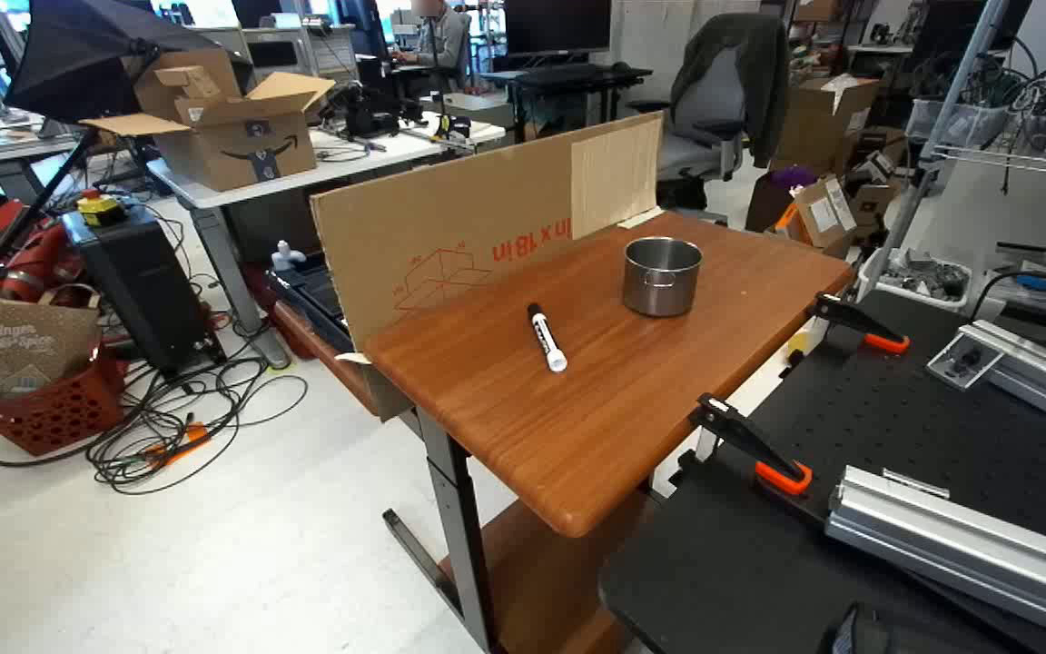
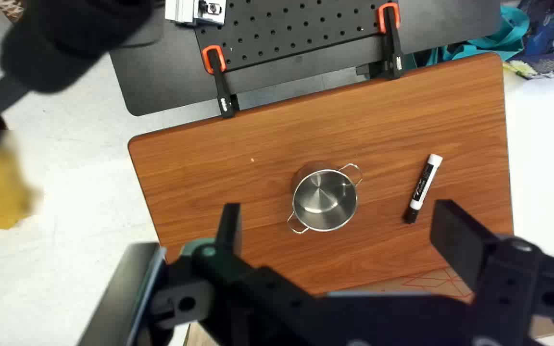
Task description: Pick up the marker and put it in the bowl
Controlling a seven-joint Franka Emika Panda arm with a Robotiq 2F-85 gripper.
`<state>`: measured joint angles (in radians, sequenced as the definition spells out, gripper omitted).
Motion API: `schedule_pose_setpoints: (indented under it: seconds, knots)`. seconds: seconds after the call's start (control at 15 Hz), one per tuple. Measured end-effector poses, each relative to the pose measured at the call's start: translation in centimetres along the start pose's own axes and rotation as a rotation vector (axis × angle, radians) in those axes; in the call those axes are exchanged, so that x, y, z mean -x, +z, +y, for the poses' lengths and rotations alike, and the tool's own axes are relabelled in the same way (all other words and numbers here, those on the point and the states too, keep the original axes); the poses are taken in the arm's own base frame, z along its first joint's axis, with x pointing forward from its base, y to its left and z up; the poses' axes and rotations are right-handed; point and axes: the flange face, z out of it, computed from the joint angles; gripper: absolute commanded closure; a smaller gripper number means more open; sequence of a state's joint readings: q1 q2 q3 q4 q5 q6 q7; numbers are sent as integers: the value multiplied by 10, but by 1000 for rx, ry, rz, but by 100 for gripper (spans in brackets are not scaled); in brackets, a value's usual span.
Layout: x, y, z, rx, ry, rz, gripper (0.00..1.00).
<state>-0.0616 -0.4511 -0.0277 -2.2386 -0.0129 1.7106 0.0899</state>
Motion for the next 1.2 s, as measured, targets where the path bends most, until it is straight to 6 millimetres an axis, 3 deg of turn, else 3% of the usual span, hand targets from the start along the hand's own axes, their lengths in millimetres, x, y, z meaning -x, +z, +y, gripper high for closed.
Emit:
schedule_pose_setpoints:
  seconds: [0.4,0.53,0.87,1.2]
  knots:
    - [0,8,-4,4,10,-9,0]
    - [-1,33,-18,14,31,-36,0]
    - [-14,121,-76,18,117,-86,0]
    - [-30,174,-120,-43,226,-30,0]
